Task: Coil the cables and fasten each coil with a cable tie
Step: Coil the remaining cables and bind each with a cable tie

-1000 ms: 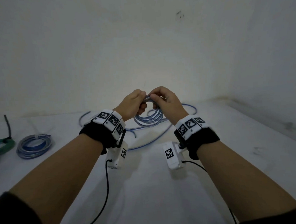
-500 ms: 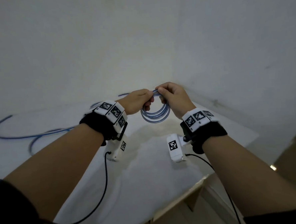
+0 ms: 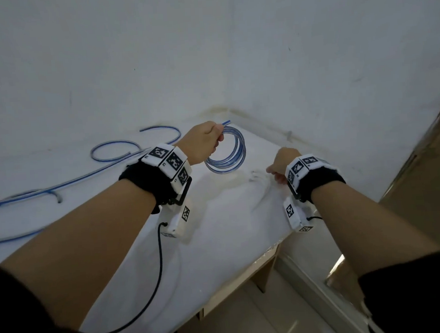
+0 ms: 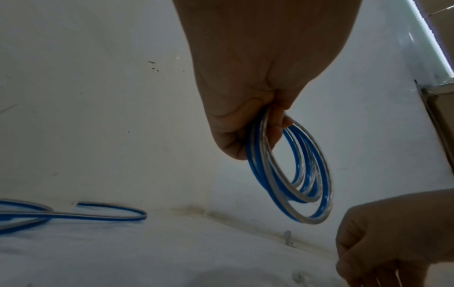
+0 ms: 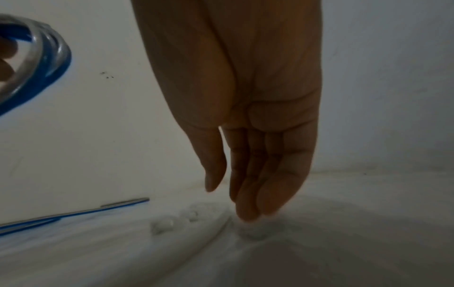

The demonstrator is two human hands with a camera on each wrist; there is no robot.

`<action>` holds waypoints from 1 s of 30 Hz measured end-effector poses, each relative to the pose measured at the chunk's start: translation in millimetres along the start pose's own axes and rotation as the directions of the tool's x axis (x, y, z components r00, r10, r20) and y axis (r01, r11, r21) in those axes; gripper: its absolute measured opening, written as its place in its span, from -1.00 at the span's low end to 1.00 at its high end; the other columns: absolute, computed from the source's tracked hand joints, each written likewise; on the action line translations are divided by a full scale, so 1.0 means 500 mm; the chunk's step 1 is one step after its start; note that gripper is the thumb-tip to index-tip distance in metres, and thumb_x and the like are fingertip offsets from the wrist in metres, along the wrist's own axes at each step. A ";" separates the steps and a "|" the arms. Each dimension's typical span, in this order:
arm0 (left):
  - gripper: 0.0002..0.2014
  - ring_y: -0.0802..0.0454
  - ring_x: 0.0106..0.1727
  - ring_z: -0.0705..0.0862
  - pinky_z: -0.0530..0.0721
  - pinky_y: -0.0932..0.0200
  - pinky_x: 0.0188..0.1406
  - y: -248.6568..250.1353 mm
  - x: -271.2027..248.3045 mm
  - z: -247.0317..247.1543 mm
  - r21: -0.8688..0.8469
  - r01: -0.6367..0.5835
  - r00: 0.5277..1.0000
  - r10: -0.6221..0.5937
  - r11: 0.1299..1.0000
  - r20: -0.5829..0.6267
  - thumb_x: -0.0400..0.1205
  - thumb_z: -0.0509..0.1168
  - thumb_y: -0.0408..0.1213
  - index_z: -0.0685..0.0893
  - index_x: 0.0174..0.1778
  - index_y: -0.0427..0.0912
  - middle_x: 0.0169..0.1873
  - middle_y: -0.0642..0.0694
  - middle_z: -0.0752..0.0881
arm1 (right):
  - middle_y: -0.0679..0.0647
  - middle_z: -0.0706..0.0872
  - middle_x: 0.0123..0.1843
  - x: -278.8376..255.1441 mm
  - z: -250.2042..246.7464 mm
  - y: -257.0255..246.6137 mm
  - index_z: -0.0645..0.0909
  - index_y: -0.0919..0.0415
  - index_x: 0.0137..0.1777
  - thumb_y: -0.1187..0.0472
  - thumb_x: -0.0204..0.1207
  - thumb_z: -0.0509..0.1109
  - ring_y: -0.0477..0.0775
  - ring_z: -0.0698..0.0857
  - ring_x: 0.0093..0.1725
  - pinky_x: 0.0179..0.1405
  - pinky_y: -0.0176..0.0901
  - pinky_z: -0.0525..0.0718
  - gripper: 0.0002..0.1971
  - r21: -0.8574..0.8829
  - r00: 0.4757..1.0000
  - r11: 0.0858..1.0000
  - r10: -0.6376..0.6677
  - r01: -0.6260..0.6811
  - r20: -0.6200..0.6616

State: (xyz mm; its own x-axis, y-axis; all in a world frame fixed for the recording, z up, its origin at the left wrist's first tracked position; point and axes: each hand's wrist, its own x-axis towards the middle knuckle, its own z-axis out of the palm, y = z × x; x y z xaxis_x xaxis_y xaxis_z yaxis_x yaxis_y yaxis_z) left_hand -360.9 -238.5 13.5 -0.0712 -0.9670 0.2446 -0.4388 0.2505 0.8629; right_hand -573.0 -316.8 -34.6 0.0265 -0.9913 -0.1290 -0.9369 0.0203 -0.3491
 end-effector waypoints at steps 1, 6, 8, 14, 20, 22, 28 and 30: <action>-0.66 0.03 -0.43 0.39 0.40 0.18 -0.38 -0.003 0.002 0.000 -0.002 0.004 1.000 -0.004 1.000 -0.002 0.76 -0.01 -0.23 0.43 -0.35 -0.13 -0.45 -0.06 0.42 | 0.15 0.81 -0.38 0.004 0.005 0.007 0.60 0.30 -0.37 0.12 0.45 0.48 0.07 0.80 -0.36 -0.34 -0.15 0.78 -0.72 0.024 1.000 1.000 0.005 -0.006 0.027; -0.66 0.04 -0.44 0.38 0.39 0.25 -0.41 -0.013 0.007 -0.005 -0.041 0.012 1.000 -0.012 0.999 -0.008 0.76 -0.02 -0.25 0.42 -0.35 -0.14 -0.47 -0.05 0.40 | -0.06 0.71 -0.62 0.022 0.021 0.018 0.56 0.15 -0.50 0.29 0.39 0.51 -0.08 0.73 -0.54 -0.53 -0.33 0.68 -0.73 -0.007 0.994 1.000 0.009 -0.008 0.112; -0.67 0.07 -0.45 0.38 0.40 0.36 -0.48 -0.017 0.007 -0.009 -0.037 0.013 1.000 -0.014 0.999 -0.011 0.76 -0.02 -0.25 0.41 -0.35 -0.14 -0.46 -0.03 0.41 | -0.04 0.73 -0.55 0.041 0.029 0.022 0.58 0.15 -0.69 0.25 0.27 0.59 0.07 0.78 -0.33 -0.21 -0.04 0.78 -0.64 -0.189 0.989 0.982 0.039 -0.013 0.139; -0.66 0.06 -0.44 0.39 0.39 0.25 -0.40 -0.036 0.004 -0.034 0.008 0.019 0.999 -0.019 1.000 -0.028 0.76 -0.02 -0.22 0.42 -0.35 -0.13 -0.46 -0.04 0.41 | 0.16 0.61 -0.44 0.015 0.005 -0.013 0.49 0.32 -0.43 0.32 0.52 0.32 0.19 0.55 -0.40 -0.27 -0.17 0.58 -0.72 -0.135 0.998 0.991 -0.006 -0.002 -0.058; -0.65 0.04 -0.43 0.40 0.40 0.18 -0.37 -0.054 -0.012 -0.083 0.009 0.030 0.993 -0.029 0.999 -0.111 0.76 -0.03 -0.19 0.43 -0.35 -0.12 -0.46 -0.04 0.42 | 0.17 0.68 -0.45 -0.026 -0.007 -0.135 0.51 0.26 -0.26 0.44 0.52 0.31 0.00 0.67 -0.56 -0.53 -0.24 0.72 -0.85 0.577 0.989 0.806 -0.067 0.132 -0.133; -0.64 0.03 -0.43 0.41 0.41 0.15 -0.34 -0.059 -0.026 -0.108 -0.002 0.030 0.984 -0.030 1.000 -0.175 0.76 -0.03 -0.19 0.43 -0.36 -0.11 -0.46 -0.04 0.42 | 0.17 0.66 -0.43 -0.045 0.003 -0.196 0.43 0.16 -0.23 0.48 0.50 0.26 -0.04 0.63 -0.60 -0.61 -0.28 0.66 -0.79 0.678 0.973 0.700 -0.135 0.227 -0.186; -0.65 0.02 -0.41 0.40 0.40 0.03 -0.14 -0.098 -0.093 -0.231 0.003 0.066 0.915 -0.059 0.998 -0.400 0.75 0.00 -0.18 0.45 -0.38 -0.08 -0.45 -0.03 0.46 | 0.27 0.63 -0.35 -0.111 0.038 -0.392 0.56 0.33 -0.24 0.57 0.55 0.14 -0.08 0.69 -0.58 -0.45 -0.30 0.74 -0.75 0.911 0.906 0.292 -0.391 0.290 -0.162; -0.65 0.01 -0.41 0.41 0.40 0.03 -0.14 -0.118 -0.125 -0.286 0.021 0.095 0.881 -0.074 0.995 -0.468 0.74 0.01 -0.17 0.45 -0.38 -0.07 -0.45 -0.03 0.47 | 0.30 0.66 -0.30 -0.138 0.057 -0.455 0.57 0.37 -0.21 0.60 0.53 0.17 -0.01 0.73 -0.49 -0.33 -0.26 0.77 -0.77 0.948 0.864 0.170 -0.478 0.270 -0.160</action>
State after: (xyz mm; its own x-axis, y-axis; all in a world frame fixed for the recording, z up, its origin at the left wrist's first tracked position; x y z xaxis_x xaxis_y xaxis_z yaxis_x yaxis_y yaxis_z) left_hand -202.5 -186.5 10.4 0.3886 -0.8487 0.3588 -0.4627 0.1570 0.8725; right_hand -351.8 -249.2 27.2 0.4153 -0.8865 0.2040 0.1780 -0.1408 -0.9739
